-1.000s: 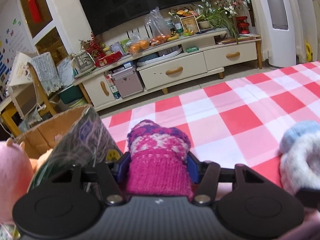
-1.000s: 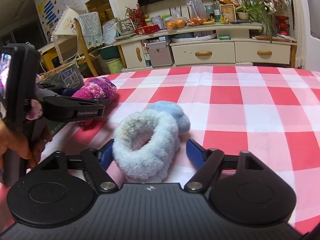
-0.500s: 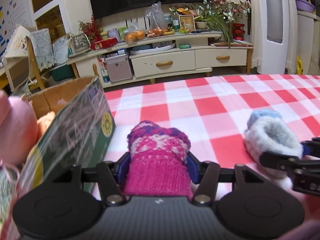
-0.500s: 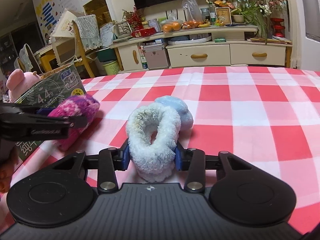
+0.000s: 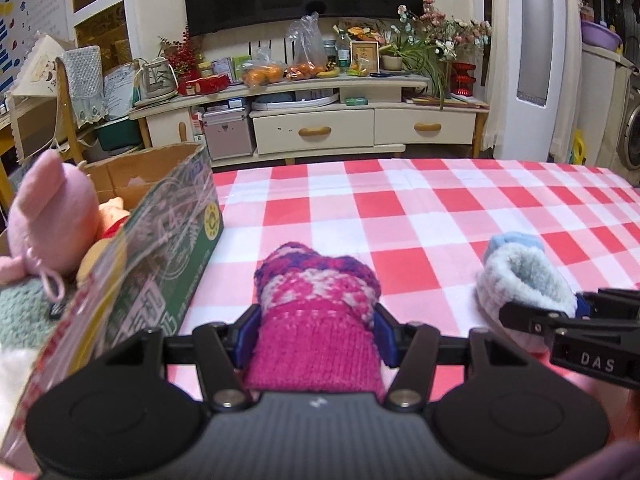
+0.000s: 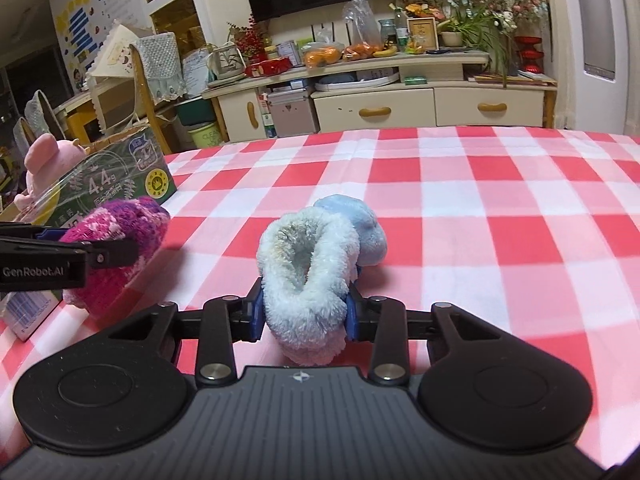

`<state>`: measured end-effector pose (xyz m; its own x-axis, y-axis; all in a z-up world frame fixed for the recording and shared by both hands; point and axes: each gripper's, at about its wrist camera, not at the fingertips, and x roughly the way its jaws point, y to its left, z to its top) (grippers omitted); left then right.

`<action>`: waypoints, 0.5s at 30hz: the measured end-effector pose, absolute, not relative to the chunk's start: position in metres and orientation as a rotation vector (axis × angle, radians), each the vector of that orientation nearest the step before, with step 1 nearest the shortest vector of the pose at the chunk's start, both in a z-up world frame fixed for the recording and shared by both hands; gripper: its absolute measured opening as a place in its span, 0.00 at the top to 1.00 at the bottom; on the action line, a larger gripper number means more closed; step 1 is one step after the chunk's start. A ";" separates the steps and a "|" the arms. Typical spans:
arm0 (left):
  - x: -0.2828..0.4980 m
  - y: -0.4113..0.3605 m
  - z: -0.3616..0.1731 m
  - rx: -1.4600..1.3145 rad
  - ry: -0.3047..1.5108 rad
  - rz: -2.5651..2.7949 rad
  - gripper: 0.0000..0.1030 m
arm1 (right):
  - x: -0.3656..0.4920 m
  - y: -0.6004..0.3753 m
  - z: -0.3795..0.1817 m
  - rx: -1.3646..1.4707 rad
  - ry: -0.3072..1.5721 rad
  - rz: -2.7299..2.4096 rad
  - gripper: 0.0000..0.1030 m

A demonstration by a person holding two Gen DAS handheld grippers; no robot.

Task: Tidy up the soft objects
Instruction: 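Lift and carry the sock roll toward the box with the left tool while the right tool carries the ring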

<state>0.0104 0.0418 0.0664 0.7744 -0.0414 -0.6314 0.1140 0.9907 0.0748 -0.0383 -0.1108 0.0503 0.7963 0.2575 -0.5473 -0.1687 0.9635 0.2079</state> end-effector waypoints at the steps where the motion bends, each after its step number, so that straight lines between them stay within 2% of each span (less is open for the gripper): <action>1: 0.007 0.043 0.068 0.105 0.679 -0.085 0.45 | -0.042 -0.111 0.051 0.151 0.610 0.226 0.56; 15: -0.026 0.053 0.101 0.056 0.601 -0.144 0.45 | -0.087 -0.104 0.068 0.140 0.617 0.206 0.57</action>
